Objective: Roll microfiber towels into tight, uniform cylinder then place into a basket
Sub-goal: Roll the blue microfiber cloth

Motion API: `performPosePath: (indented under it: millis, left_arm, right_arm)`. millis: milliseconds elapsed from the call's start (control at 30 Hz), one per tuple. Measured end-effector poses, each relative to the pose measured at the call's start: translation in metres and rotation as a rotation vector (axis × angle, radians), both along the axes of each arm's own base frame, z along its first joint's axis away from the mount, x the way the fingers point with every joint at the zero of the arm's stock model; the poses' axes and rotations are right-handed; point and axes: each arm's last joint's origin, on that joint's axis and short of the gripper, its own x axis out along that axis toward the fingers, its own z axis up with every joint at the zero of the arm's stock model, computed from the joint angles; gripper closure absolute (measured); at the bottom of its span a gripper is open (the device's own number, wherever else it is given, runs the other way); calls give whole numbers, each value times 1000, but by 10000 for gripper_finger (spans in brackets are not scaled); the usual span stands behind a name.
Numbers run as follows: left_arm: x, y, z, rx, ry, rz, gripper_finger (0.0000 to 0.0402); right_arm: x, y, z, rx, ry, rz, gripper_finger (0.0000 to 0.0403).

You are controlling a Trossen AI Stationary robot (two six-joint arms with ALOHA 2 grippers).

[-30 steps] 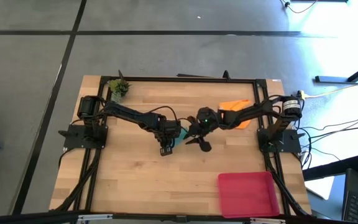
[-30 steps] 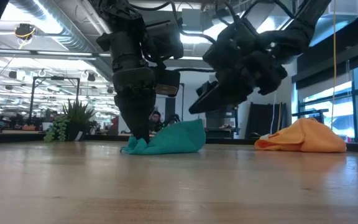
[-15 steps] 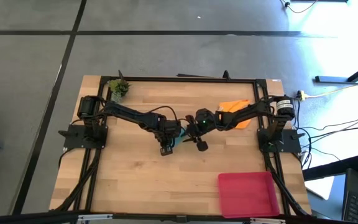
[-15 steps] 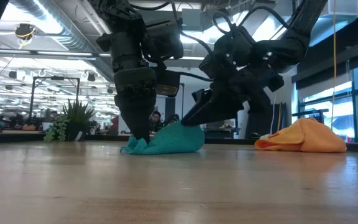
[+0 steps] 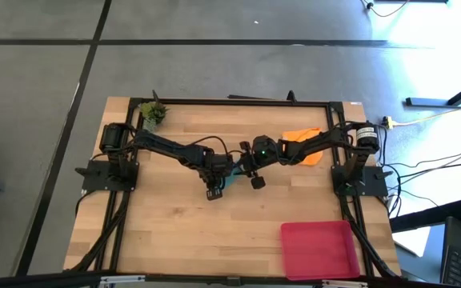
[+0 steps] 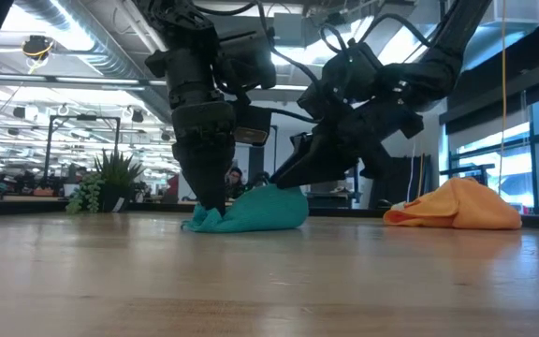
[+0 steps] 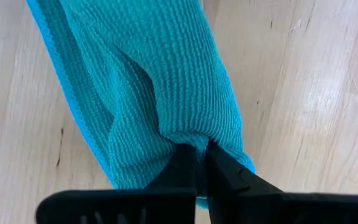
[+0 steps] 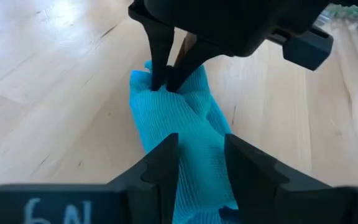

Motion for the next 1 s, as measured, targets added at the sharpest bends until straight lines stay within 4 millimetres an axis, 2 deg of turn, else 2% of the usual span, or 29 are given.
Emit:
performPosePath:
  millis: [333,467,767,1000]
  left_arm:
    - [0,0,0,-5,-1,-1,400]
    - [0,0,0,-10,-4,-2,400]
    - [0,0,0,-14,-4,-3,400]
    - [0,0,0,-14,-5,-4,400]
  right_arm:
    - [2,-3,2,28,9,23,273]
    - [9,-4,1,34,39,26,272]
    - [22,-5,-6,88,187,55,273]
    - [27,-6,0,154,218,16,298]
